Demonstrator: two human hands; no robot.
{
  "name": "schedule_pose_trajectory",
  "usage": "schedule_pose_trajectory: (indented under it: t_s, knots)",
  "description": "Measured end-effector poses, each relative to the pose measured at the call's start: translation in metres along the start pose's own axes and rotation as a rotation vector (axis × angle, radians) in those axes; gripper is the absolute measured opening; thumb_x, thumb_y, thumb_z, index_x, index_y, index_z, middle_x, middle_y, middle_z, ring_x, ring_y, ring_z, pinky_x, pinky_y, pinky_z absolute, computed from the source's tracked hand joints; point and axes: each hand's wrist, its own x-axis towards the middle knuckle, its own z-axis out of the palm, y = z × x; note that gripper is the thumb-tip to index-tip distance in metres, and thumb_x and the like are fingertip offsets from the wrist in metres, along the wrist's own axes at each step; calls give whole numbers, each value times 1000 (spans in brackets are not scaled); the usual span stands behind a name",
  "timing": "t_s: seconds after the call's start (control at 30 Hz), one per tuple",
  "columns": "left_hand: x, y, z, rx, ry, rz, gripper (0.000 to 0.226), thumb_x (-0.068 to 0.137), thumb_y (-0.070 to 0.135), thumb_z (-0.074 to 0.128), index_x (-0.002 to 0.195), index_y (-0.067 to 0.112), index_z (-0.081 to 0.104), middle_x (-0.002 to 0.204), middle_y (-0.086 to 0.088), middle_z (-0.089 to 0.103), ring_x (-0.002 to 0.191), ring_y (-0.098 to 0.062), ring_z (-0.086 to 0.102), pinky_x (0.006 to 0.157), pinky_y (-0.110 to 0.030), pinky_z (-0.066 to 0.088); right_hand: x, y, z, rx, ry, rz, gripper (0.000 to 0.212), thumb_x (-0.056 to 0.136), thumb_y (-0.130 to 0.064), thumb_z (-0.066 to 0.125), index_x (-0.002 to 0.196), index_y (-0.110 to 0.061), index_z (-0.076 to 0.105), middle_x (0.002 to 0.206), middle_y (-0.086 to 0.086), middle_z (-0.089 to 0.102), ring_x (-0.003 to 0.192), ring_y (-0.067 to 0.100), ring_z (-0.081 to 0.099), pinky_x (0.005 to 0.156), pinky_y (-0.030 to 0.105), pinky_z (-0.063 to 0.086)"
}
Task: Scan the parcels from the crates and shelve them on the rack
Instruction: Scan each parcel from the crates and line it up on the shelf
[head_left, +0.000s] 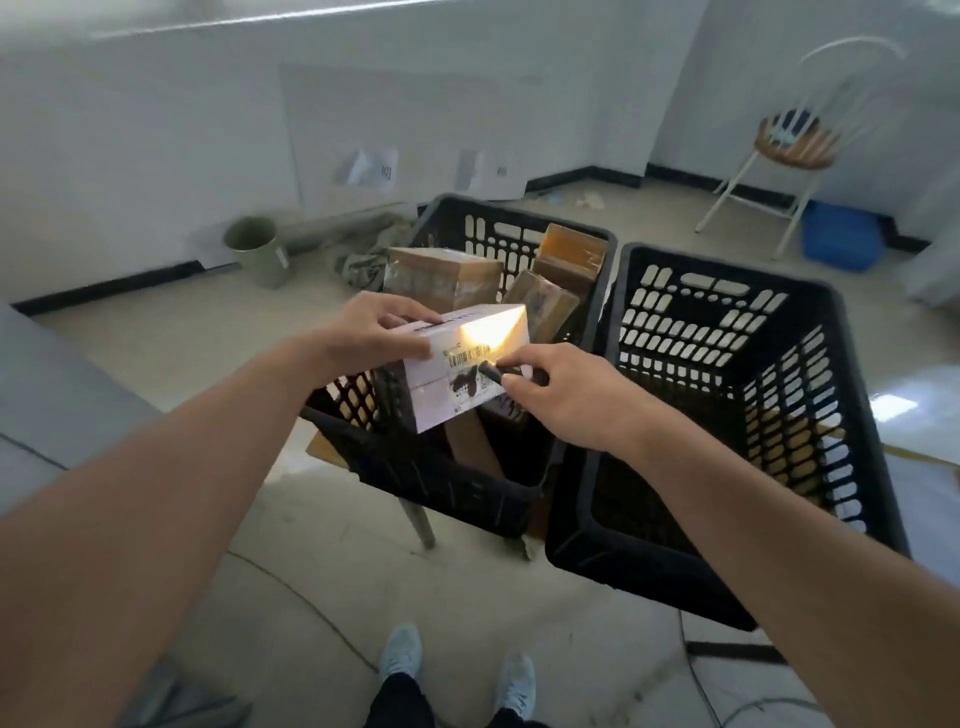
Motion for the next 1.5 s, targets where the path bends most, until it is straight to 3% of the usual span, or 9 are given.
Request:
schedule_pose_trajectory:
  t_s: [0.13, 0.37, 0.47, 0.63, 0.77, 0.83, 0.97, 1.13, 1.5]
  knots:
    - [-9, 15, -10, 11, 59, 70, 37, 88, 25, 85, 124, 27, 78, 123, -2, 67, 112, -26, 65, 88, -39, 60, -13, -9, -10, -14, -31, -45, 37, 109, -44, 53, 145, -36, 58, 119, 0, 70, 80, 13, 66, 63, 24, 47]
    - [-18, 41, -27, -4, 124, 131, 33, 81, 19, 90, 114, 21, 83, 122, 2, 70, 117, -24, 62, 105, -48, 55, -33, -26, -33, -89, -74, -77, 34, 108, -44, 54, 141, -37, 60, 114, -3, 69, 86, 12, 71, 66, 26, 53]
    - [-18, 51, -35, -9, 130, 149, 30, 82, 18, 89, 112, 21, 83, 124, 0, 69, 117, -26, 62, 98, -41, 57, -37, -35, -44, -109, -60, -109, 32, 108, -43, 55, 139, -37, 62, 119, -3, 70, 94, 14, 72, 82, 32, 61]
    - [-15, 68, -52, -18, 129, 231, 31, 84, 21, 87, 115, 20, 82, 123, -3, 72, 112, -22, 65, 86, -28, 56, -42, -45, -61, -154, -63, -147, 32, 107, -43, 57, 138, -36, 64, 124, -2, 69, 103, 13, 68, 94, 36, 57]
    - [-8, 75, -64, -47, 166, 298, 34, 78, 33, 89, 110, 24, 83, 124, 0, 72, 116, -21, 66, 98, -39, 58, -45, -52, -72, -204, -25, -147, 31, 108, -43, 55, 137, -36, 63, 114, -4, 69, 85, 10, 69, 74, 28, 56]
    - [-3, 75, -69, -50, 189, 297, 28, 79, 32, 89, 106, 28, 84, 124, -2, 71, 113, -24, 67, 94, -41, 60, -46, -56, -76, -223, 1, -150, 29, 108, -40, 55, 136, -36, 64, 112, -4, 68, 81, 9, 66, 67, 24, 50]
    - [5, 76, -77, -33, 206, 313, 27, 85, 25, 87, 111, 20, 83, 118, -7, 74, 109, -25, 69, 83, -28, 58, -41, -60, -74, -361, 65, -130, 32, 108, -42, 53, 139, -37, 61, 123, 0, 66, 107, 25, 62, 96, 46, 54]
    - [12, 80, -83, -34, 215, 303, 31, 85, 22, 86, 114, 12, 81, 117, -12, 73, 108, -28, 70, 76, -25, 59, -30, -64, -71, -431, 114, -81, 33, 105, -46, 54, 137, -41, 60, 117, 3, 66, 104, 31, 59, 93, 50, 56]
    - [23, 85, -97, 15, 320, 293, 30, 82, 27, 90, 111, 24, 82, 122, -10, 70, 104, -28, 68, 74, -27, 56, -17, -72, -67, -454, 69, -71, 33, 104, -47, 51, 135, -43, 60, 116, 2, 65, 106, 31, 60, 91, 50, 57]
